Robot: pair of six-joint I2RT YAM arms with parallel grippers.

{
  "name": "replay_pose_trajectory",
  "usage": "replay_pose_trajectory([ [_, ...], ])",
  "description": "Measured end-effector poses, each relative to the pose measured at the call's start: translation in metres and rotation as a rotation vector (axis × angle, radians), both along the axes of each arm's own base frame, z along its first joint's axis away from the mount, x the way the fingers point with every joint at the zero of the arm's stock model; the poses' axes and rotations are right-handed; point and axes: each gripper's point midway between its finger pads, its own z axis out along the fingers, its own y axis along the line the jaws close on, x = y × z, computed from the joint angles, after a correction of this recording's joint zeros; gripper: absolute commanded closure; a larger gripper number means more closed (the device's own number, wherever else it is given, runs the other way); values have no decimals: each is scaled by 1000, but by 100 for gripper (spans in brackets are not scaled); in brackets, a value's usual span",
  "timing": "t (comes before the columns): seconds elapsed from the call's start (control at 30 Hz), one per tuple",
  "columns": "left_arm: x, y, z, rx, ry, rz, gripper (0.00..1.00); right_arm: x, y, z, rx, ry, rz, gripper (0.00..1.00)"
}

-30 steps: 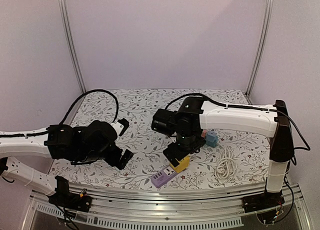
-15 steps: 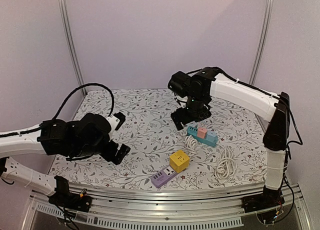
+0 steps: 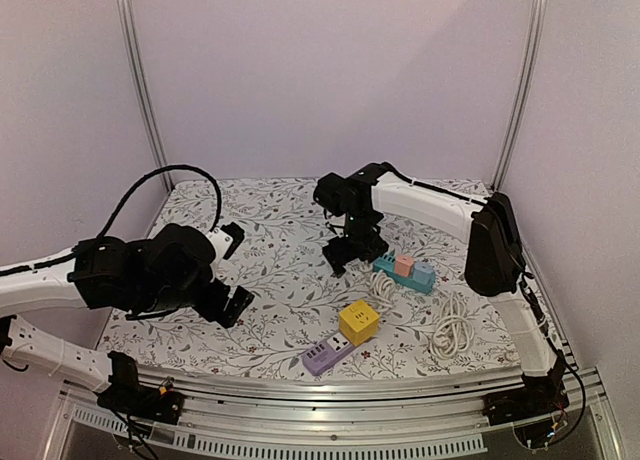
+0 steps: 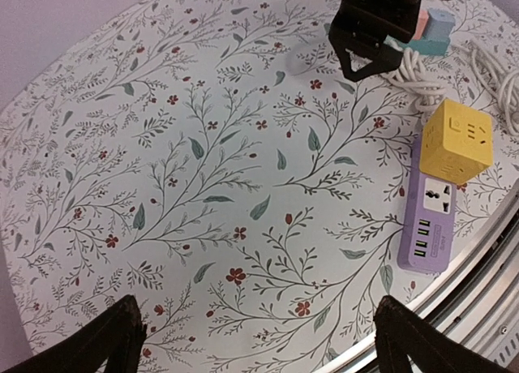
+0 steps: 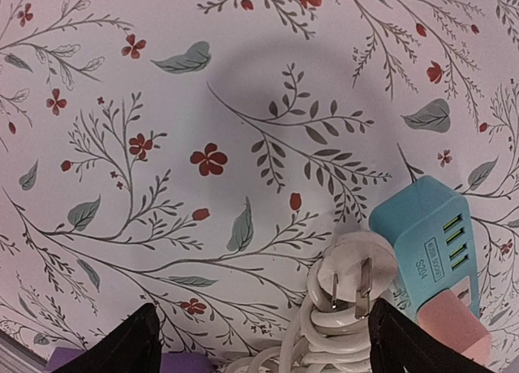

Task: Insert the plug

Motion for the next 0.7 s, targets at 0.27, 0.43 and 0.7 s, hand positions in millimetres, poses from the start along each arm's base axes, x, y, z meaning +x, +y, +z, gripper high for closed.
replay_pose_trajectory([
  [0.27,1,1,1,-14,-4,8,0,-6,9,3,65,22,3,1],
  [0.43,1,1,0,-11,-2,10,0,-11,15,11,123,26,20,1],
  [0.7,2,0,0,-15,-2,10,1,-10,27,35,213,-7,52,1],
])
